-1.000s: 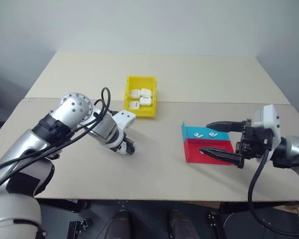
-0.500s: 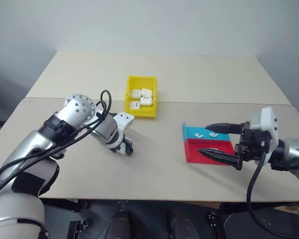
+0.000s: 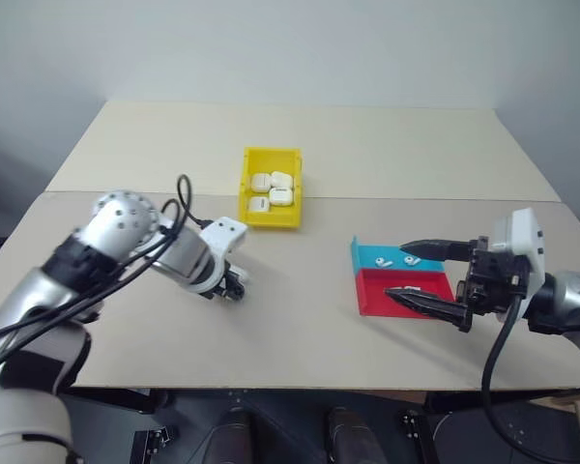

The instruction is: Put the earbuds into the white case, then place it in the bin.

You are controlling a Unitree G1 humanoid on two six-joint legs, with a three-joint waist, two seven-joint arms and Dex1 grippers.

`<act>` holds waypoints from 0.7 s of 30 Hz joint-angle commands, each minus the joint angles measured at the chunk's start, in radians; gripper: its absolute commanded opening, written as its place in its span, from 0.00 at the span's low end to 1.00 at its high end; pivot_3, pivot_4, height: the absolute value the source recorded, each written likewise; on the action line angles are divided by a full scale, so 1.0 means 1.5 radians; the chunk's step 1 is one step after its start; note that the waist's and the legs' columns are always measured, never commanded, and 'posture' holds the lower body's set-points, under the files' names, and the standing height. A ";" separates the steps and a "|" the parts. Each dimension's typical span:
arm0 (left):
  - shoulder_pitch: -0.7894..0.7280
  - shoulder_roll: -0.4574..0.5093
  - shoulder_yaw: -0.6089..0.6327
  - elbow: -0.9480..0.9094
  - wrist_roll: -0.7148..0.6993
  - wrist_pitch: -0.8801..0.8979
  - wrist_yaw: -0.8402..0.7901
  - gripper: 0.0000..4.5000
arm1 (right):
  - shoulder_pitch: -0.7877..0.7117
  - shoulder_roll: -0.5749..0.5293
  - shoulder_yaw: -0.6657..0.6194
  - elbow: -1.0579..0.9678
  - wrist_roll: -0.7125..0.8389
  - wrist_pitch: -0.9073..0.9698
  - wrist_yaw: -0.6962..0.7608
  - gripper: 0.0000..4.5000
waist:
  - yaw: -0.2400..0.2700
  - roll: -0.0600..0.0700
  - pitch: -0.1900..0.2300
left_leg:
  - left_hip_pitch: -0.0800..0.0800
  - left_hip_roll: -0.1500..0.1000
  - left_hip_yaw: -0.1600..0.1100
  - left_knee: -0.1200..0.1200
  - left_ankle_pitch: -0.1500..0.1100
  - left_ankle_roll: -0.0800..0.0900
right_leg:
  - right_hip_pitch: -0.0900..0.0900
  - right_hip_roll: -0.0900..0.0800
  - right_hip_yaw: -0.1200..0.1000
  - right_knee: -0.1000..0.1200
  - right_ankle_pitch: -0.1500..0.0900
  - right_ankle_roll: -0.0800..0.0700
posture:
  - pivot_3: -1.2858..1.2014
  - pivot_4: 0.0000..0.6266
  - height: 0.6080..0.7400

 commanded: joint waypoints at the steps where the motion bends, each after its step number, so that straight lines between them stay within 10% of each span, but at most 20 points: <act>1: 0.107 0.043 0.166 -0.174 0.205 -0.198 -0.236 0.62 | -0.016 -0.010 -0.020 0.002 0.012 0.002 0.007 1.00 | 0.001 0.000 0.000 | 0.000 0.000 0.000 0.000 0.000 -0.001 | 0.000 0.000 0.000 0.000 0.000 0.000 | 0.52 0.24 1.00; 12: 0.264 -0.135 0.258 -0.176 0.491 -0.621 -0.891 0.62 | -0.120 -0.169 0.097 0.064 -0.114 0.018 0.082 1.00 | 0.016 0.000 -0.001 | 0.000 0.000 0.000 0.000 0.001 -0.002 | 0.001 0.000 -0.001 -0.001 0.001 -0.001 | 0.52 0.24 1.00; 21: 0.254 -0.195 0.263 -0.135 0.546 -0.652 -1.108 0.62 | -0.204 -0.244 0.192 0.057 -0.165 0.014 0.188 1.00 | 0.002 0.001 -0.001 | 0.000 0.001 0.000 0.001 0.000 0.000 | 0.000 0.000 0.000 -0.001 0.001 -0.001 | 0.52 0.24 1.00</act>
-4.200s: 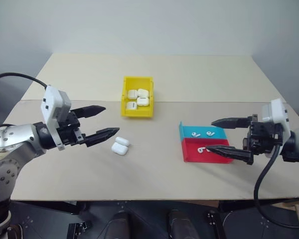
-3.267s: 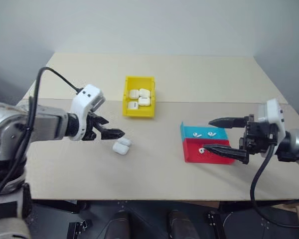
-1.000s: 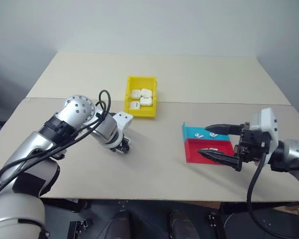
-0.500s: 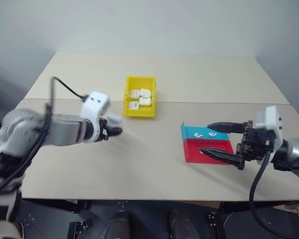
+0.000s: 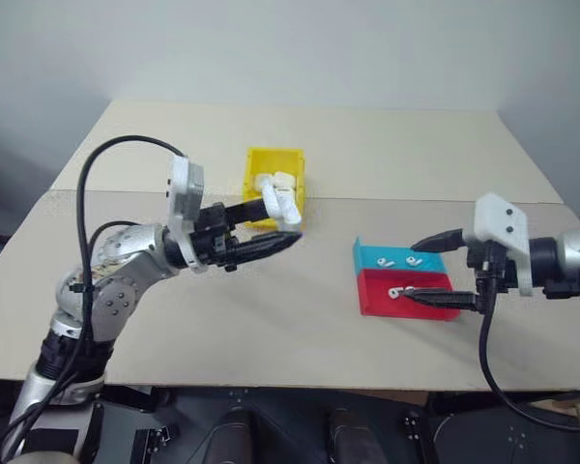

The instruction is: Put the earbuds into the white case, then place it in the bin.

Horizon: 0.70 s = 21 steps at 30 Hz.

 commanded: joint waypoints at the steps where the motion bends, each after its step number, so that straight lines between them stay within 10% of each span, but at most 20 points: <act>1: -0.009 -0.009 0.018 -0.009 0.011 -0.013 -0.048 0.62 | -0.020 -0.027 0.012 -0.012 -0.028 -0.041 0.062 0.96 | 0.000 0.000 0.000 | 0.000 0.000 0.000 0.000 0.000 0.000 | 0.000 0.000 0.000 0.000 0.000 0.000 | 0.52 0.24 1.00; 5: -0.008 -0.030 0.012 0.015 0.040 -0.027 -0.094 0.62 | -0.046 -0.020 0.076 -0.012 -0.100 -0.078 0.082 0.74 | 0.000 0.000 0.000 | 0.000 0.000 0.000 0.000 0.000 0.000 | 0.000 0.000 0.000 0.000 0.000 0.000 | 0.52 0.24 1.00; 21: -0.043 -0.133 -0.027 0.071 0.141 -0.073 -0.180 0.62 | -0.165 0.087 0.301 0.081 -0.362 -0.101 0.091 0.66 | 0.000 0.000 0.000 | 0.000 0.000 0.000 0.001 0.000 0.001 | -0.001 0.000 0.000 0.001 0.000 0.000 | 0.52 0.24 1.00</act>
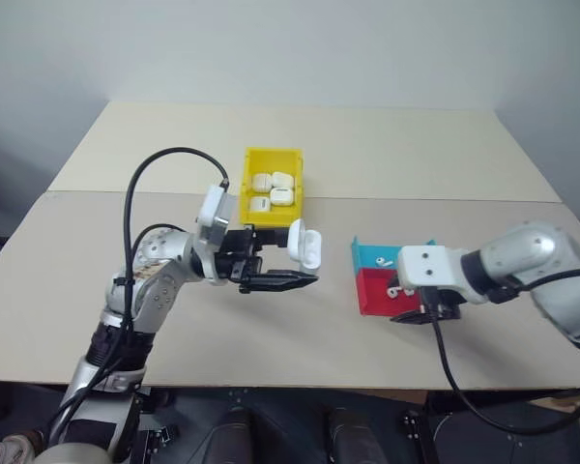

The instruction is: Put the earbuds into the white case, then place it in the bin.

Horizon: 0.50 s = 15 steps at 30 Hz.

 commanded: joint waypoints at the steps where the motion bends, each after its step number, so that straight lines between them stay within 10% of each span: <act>1: -0.015 -0.006 0.011 -0.015 0.004 -0.010 -0.004 0.62 | -0.034 0.005 0.007 0.024 -0.043 -0.026 0.022 0.60 | 0.000 0.000 0.000 | 0.000 0.000 0.000 0.000 0.000 0.000 | 0.000 0.000 0.000 0.000 0.000 0.000 | 0.52 0.24 1.00; 3: -0.013 -0.005 0.013 -0.017 0.009 -0.012 -0.007 0.62 | -0.041 0.013 0.013 0.037 -0.055 -0.038 0.034 0.47 | 0.000 0.000 0.000 | 0.000 0.000 0.000 0.000 0.000 0.000 | 0.000 0.000 0.000 0.000 0.000 0.000 | 0.52 0.24 1.00; 15: 0.002 0.000 0.027 -0.043 0.014 -0.006 0.014 0.62 | -0.120 0.090 0.068 0.193 -0.169 -0.181 0.083 0.47 | -0.002 0.000 0.000 | 0.000 0.000 0.000 0.000 0.000 0.000 | 0.000 0.000 0.000 0.000 0.000 0.000 | 0.52 0.24 1.00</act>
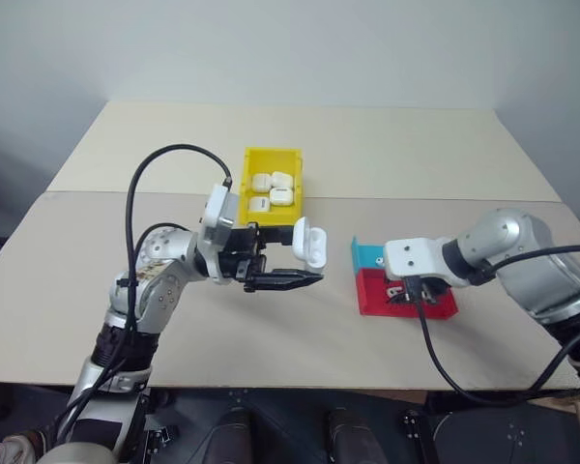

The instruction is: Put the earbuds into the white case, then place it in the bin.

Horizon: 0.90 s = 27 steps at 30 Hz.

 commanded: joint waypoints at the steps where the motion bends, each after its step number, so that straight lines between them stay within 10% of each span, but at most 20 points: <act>1: -0.002 0.003 0.016 -0.027 -0.002 -0.004 0.007 0.62 | -0.026 0.008 0.011 0.048 -0.046 -0.074 0.016 0.47 | 0.000 0.000 0.000 | 0.000 0.000 0.000 0.000 0.000 0.000 | 0.000 0.000 0.000 0.000 0.000 0.000 | 0.52 0.24 1.00; 27: 0.055 0.007 0.032 -0.102 -0.019 0.023 0.058 0.62 | -0.059 0.064 0.015 0.184 -0.143 -0.279 0.078 0.47 | -0.003 0.000 0.000 | 0.000 0.000 0.000 0.000 0.000 0.000 | 0.000 0.000 0.000 0.000 0.000 0.000 | 0.52 0.24 1.00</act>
